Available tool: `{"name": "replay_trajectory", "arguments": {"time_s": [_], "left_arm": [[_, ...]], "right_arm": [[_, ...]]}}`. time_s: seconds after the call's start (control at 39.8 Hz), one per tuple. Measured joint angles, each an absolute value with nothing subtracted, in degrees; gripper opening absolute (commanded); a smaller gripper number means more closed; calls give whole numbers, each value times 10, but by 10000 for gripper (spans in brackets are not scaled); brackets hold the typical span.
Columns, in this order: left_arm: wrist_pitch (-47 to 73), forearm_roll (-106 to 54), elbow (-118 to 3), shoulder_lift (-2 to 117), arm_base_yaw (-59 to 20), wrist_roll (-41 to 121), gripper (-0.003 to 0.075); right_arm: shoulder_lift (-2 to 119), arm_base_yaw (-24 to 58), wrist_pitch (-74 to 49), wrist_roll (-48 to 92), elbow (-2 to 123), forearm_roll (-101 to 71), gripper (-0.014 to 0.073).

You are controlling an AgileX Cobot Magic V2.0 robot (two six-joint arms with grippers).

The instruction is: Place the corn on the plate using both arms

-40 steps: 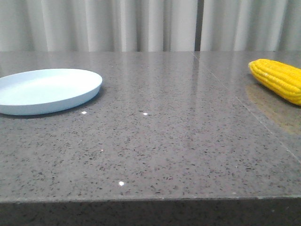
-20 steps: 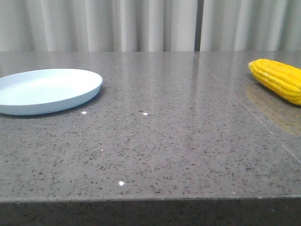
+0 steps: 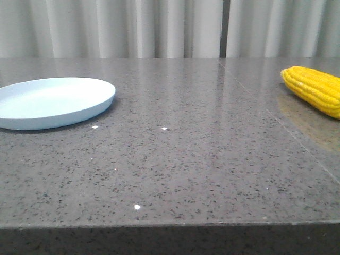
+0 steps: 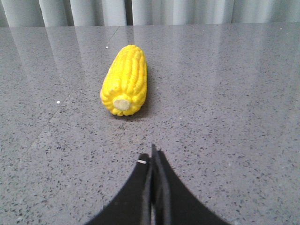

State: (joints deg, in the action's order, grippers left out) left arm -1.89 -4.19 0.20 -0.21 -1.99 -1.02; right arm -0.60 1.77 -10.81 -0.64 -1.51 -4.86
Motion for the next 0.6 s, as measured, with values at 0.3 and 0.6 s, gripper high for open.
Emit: {"name": "replay_trajectory", "arguments": {"time_s": [0.3, 0.6], "left_arm": [[20, 78, -145, 3, -20, -10, -20], [203, 96, -311, 173, -20, 7, -20]], "right_arm": [[-1, 18, -198, -6, 149, -49, -61], [157, 18, -262, -6, 322, -64, -59]]}}
